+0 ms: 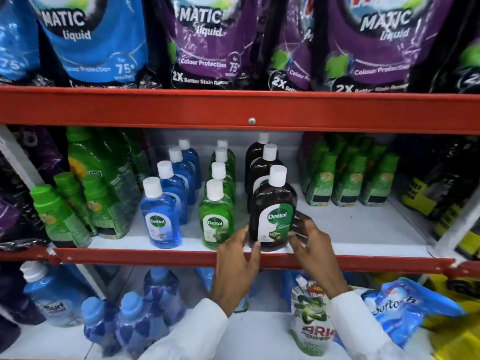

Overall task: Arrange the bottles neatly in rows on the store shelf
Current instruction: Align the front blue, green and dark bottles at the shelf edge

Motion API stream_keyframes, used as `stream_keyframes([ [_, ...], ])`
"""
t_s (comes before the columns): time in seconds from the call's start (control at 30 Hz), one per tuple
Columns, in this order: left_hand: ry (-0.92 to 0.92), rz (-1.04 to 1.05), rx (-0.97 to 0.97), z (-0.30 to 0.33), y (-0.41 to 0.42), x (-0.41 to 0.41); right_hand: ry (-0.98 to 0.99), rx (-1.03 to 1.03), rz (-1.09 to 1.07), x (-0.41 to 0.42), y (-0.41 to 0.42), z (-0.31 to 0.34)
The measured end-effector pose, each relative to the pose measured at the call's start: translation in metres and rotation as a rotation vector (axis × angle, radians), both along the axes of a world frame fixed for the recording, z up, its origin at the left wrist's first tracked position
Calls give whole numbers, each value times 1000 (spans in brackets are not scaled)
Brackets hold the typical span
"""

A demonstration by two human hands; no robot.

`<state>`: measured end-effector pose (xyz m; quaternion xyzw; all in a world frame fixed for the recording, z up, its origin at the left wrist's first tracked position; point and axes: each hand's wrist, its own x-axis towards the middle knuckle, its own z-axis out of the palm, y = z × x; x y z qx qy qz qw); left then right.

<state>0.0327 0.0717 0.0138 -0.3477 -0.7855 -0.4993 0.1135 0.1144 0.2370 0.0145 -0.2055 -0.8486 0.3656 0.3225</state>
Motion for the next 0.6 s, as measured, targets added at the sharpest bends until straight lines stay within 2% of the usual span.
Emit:
stream_keyframes([
  [0.27, -4, 57, -39, 2, 14, -9, 0, -31, 59, 4, 9, -1],
  [0.6, -43, 62, -91, -4, 15, -12, 29, -165, 79, 8, 7, -2],
])
